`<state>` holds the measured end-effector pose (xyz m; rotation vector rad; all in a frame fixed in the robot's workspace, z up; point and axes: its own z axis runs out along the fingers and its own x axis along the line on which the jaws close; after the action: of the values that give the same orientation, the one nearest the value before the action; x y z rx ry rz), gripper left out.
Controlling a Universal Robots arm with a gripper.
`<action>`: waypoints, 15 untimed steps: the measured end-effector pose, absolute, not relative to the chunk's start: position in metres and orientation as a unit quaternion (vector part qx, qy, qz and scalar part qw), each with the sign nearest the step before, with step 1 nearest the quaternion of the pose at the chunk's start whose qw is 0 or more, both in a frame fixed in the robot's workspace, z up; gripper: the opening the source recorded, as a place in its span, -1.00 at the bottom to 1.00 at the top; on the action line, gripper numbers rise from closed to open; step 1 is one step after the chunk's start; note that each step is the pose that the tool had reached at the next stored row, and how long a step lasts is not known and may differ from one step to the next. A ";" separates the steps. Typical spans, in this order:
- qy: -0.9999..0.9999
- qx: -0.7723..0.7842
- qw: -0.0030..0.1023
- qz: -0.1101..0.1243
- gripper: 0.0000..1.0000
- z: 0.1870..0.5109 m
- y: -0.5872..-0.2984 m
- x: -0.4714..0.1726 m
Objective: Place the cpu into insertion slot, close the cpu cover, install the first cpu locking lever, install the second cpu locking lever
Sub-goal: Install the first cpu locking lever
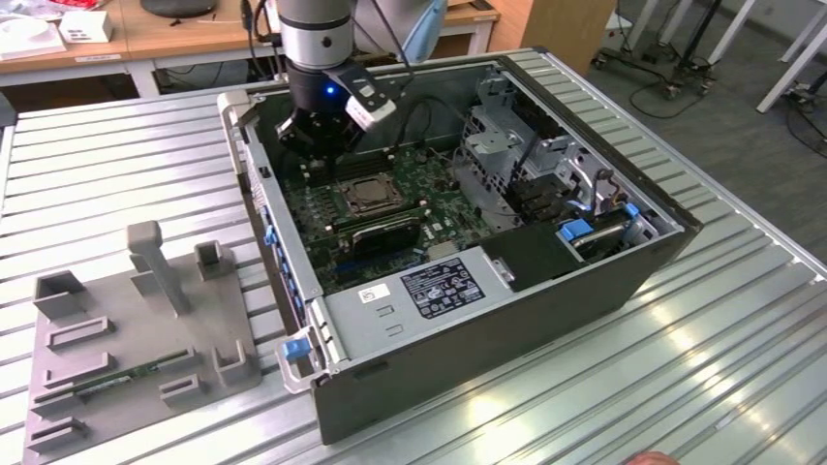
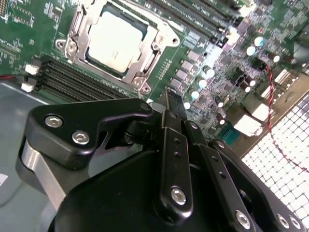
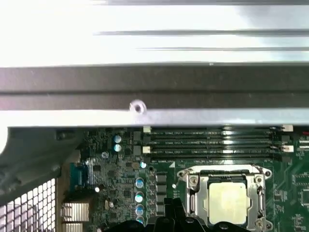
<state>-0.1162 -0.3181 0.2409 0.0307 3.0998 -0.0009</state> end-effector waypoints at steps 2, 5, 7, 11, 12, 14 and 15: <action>1.000 0.010 0.021 0.000 -0.79 0.241 -0.316 -0.117; 1.000 0.010 0.021 0.000 -0.79 0.241 -0.313 -0.119; 1.000 0.010 0.021 0.000 -0.79 0.241 -0.312 -0.119; 1.000 0.010 0.021 0.000 -0.79 0.241 -0.311 -0.119; 1.000 0.010 0.021 0.000 -0.79 0.241 -0.311 -0.119; 1.000 0.010 0.021 0.000 -0.79 0.241 -0.310 -0.119; 1.000 0.010 0.021 0.000 -0.79 0.241 -0.310 -0.119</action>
<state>-0.1189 -0.3100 0.2409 0.0314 3.0997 -0.0008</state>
